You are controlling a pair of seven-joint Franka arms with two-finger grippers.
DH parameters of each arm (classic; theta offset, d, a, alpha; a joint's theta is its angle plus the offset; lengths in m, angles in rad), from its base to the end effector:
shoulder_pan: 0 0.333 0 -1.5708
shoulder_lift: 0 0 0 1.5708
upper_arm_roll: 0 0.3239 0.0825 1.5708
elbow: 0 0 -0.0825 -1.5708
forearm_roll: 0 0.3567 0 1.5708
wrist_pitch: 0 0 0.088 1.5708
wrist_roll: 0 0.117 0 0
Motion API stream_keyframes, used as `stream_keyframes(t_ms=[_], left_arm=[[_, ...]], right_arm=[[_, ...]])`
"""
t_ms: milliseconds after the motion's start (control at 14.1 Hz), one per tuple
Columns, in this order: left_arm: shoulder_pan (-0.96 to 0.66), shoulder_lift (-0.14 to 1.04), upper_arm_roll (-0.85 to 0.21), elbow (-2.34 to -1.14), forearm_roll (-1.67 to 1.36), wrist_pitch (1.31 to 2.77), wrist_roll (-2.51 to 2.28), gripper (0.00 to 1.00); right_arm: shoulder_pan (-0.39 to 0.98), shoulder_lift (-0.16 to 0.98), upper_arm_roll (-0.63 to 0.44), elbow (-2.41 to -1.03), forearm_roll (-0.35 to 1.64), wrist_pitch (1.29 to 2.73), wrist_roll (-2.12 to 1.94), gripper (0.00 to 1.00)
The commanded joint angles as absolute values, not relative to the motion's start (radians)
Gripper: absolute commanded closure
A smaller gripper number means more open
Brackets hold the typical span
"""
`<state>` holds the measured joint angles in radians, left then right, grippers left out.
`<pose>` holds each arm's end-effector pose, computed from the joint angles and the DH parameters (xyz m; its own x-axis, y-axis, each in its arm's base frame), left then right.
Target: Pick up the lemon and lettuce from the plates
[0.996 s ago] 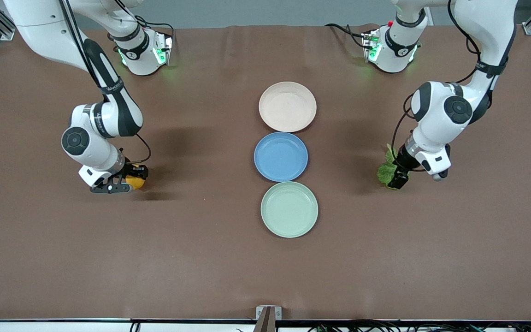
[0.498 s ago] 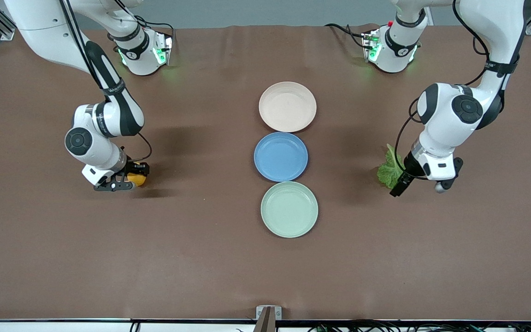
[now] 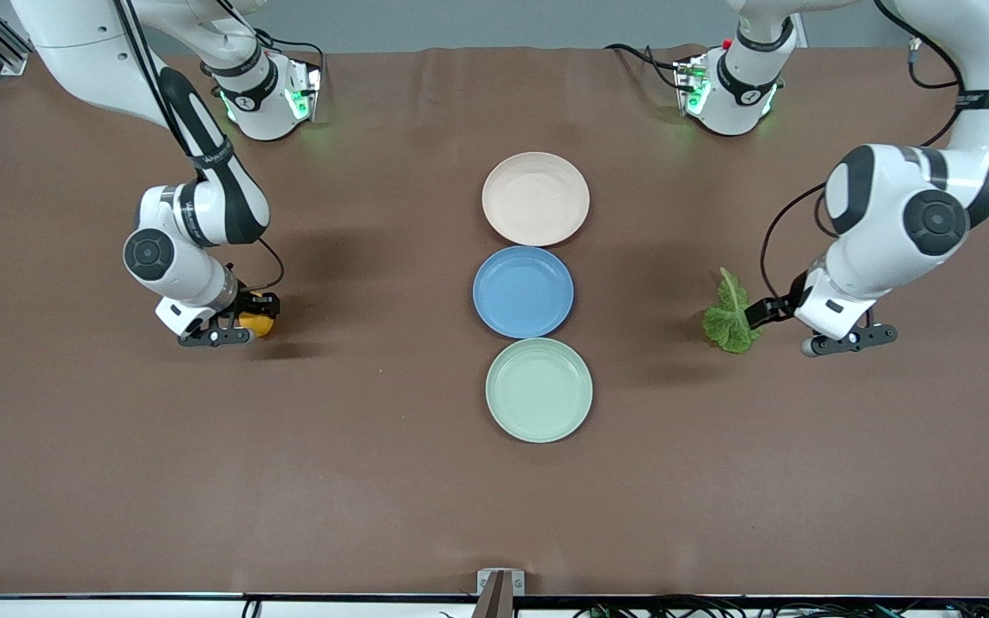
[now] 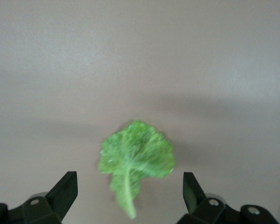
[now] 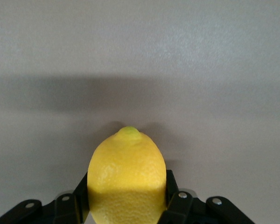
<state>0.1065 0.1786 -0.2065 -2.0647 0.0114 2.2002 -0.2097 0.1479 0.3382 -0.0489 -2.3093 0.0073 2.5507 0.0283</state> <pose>0.5495 -0.0519 0.3608 0.9935 0.1046 -0.0440 0.1055 -0.9942 0.0187 0.5010 0.0491 0.2115 0.9933 0.0653 -0.0958 0.0671 -0.9976 0.0155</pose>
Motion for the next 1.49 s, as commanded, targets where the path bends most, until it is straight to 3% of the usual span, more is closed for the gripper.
stream_keyframes(t_ms=[0, 71, 142, 213, 427, 782, 1067, 1422], left_arm=[[0.144, 0.129, -0.215, -2.02, 0.02, 2.067, -0.1, 0.01], [0.152, 0.094, -0.215, -2.016, 0.012, 2.031, -0.074, 0.01], [0.158, 0.06, -0.213, -2.016, 0.011, 2.002, -0.065, 0.01], [0.158, 0.034, -0.209, -2.014, 0.011, 1.985, -0.06, 0.01], [0.179, -0.008, -0.209, -1.933, 0.006, 1.864, -0.054, 0.01], [0.193, -0.023, -0.207, -1.735, 0.005, 1.646, -0.052, 0.01], [0.204, -0.021, -0.206, -1.599, -0.018, 1.548, -0.048, 0.01], [0.226, -0.029, -0.207, -1.563, -0.018, 1.496, 0.009, 0.0]], right_arm=[[0.138, 0.301, -0.037, -2.378, 0.031, 2.559, 0.006, 0.94], [0.138, 0.301, -0.037, -2.378, 0.031, 2.554, 0.006, 0.81], [0.138, 0.301, -0.037, -2.376, 0.031, 2.551, 0.005, 0.44], [0.141, 0.301, -0.037, -2.375, 0.029, 2.551, 0.005, 0.0], [0.146, 0.272, -0.037, -2.35, 0.029, 2.524, 0.006, 0.0], [0.133, 0.255, -0.046, -2.065, 0.028, 2.125, 0.015, 0.0], [0.095, 0.216, -0.052, -1.907, 0.0, 1.933, -0.011, 0.0], [0.052, 0.215, -0.055, -1.676, -0.038, 1.673, -0.054, 0.0]])
